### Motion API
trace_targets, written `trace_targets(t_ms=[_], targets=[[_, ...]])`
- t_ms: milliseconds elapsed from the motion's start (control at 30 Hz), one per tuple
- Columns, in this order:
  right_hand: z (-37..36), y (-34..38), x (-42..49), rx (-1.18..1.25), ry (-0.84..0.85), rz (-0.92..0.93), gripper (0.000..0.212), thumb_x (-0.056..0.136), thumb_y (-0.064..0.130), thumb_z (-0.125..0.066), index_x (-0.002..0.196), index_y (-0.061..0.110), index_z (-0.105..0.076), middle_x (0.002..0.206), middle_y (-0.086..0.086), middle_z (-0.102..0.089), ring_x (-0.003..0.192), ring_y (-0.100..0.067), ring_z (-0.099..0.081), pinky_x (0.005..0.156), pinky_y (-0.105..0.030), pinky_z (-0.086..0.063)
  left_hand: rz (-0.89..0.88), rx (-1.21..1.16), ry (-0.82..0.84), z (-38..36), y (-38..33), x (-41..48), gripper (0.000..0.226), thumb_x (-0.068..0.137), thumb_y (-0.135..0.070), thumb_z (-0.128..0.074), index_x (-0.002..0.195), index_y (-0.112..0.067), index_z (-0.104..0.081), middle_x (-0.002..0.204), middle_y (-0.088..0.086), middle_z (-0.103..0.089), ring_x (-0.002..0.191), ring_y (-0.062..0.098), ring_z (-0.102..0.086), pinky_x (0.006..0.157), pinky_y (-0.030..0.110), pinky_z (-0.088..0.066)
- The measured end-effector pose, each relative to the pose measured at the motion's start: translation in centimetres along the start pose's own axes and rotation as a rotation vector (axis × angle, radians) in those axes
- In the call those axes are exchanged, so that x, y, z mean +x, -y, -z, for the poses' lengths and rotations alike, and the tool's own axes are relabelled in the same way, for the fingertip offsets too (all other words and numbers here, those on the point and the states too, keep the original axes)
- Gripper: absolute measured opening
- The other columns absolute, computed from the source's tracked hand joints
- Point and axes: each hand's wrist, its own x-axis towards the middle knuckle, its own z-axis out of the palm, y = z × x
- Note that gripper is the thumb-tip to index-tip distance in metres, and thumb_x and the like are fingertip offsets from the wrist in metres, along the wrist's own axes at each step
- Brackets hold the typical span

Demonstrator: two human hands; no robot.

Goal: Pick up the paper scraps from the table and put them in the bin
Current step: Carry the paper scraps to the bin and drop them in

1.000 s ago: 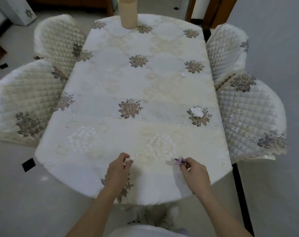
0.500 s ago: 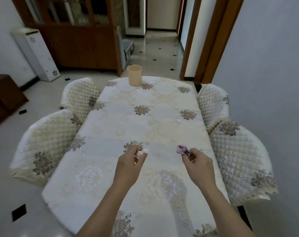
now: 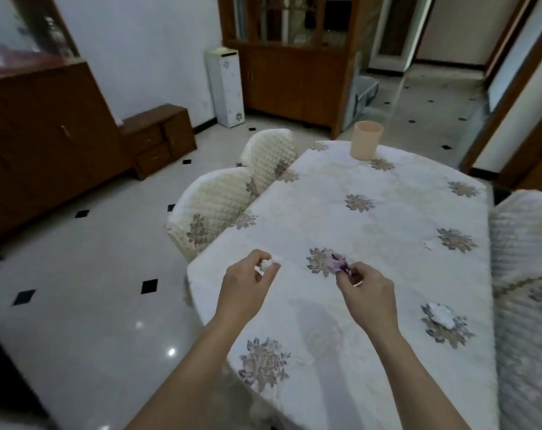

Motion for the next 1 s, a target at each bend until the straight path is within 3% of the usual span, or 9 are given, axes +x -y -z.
trace_targets(t_ms=[167,300,433,533,667,800,1000], targets=[[-4.2,3.3,-1.2,0.018,0.194,0.151,0.028,0.083,0.035,-0.061,0.065,0.015,-0.056,0.059,-0.001,-0.058,0.058,-0.015,-0.055,0.052,-0.032,-0.041,0.14,0.094,-0.206,5.1,2.7,-4.0,0.009,0.09,-0.044,-0.063,0.087,-0.041,-0.055,0.07,-0.022,-0.061,0.065,-0.001,-0.059,0.053,0.017,-0.042],[-7.8,6.7,-2.9,0.031,0.35,0.261,0.033,0.086,0.036,-0.058,0.061,0.016,-0.049,0.056,-0.003,-0.053,0.052,-0.018,-0.049,0.046,-0.032,-0.031,0.215,0.173,-0.333,9.5,4.5,-7.8,0.01,0.089,-0.041,-0.064,0.09,-0.031,-0.062,0.068,-0.006,-0.064,0.065,0.007,-0.06,0.062,0.035,-0.051],[-10.9,10.3,-4.7,0.053,0.441,0.341,0.033,0.085,0.036,-0.058,0.06,0.016,-0.048,0.055,-0.001,-0.053,0.055,-0.017,-0.052,0.046,-0.032,-0.034,0.287,0.16,-0.472,13.2,5.7,-11.1,0.021,0.089,-0.049,-0.062,0.086,-0.029,-0.06,0.065,-0.003,-0.062,0.063,0.012,-0.058,0.058,0.031,-0.048],[-13.1,12.6,-5.6,0.076,0.486,0.382,0.033,0.085,0.037,-0.058,0.061,0.015,-0.05,0.057,-0.001,-0.056,0.059,-0.018,-0.054,0.048,-0.032,-0.037,0.352,0.159,-0.513,15.4,6.8,-12.6,0.026,0.09,-0.054,-0.058,0.083,-0.029,-0.059,0.062,-0.001,-0.06,0.058,0.011,-0.054,0.052,0.021,-0.042],[-16.1,15.2,-6.3,0.076,0.532,0.448,0.035,0.087,0.038,-0.058,0.062,0.015,-0.053,0.058,-0.002,-0.058,0.059,-0.018,-0.055,0.051,-0.032,-0.041,0.409,0.118,-0.55,17.7,9.1,-12.9,0.021,0.091,-0.049,-0.059,0.082,-0.03,-0.058,0.053,-0.013,-0.048,0.048,0.007,-0.043,0.047,0.016,-0.036],[-20.2,17.7,-6.6,0.056,0.563,0.463,0.035,0.087,0.039,-0.059,0.061,0.016,-0.052,0.057,0.001,-0.057,0.058,-0.015,-0.054,0.05,-0.031,-0.039,0.41,0.114,-0.569,20.4,12.2,-11.7,0.025,0.092,-0.048,-0.059,0.083,-0.025,-0.06,0.05,-0.012,-0.045,0.046,0.007,-0.039,0.049,0.022,-0.035],[-28.0,23.4,-5.4,0.046,0.56,0.479,0.034,0.085,0.038,-0.059,0.06,0.016,-0.051,0.056,0.0,-0.057,0.057,-0.018,-0.054,0.051,-0.032,-0.04,0.42,0.163,-0.568,26.3,18.2,-6.8,0.026,0.091,-0.052,-0.058,0.086,-0.027,-0.062,0.068,-0.004,-0.062,0.062,0.011,-0.058,0.06,0.036,-0.051]])
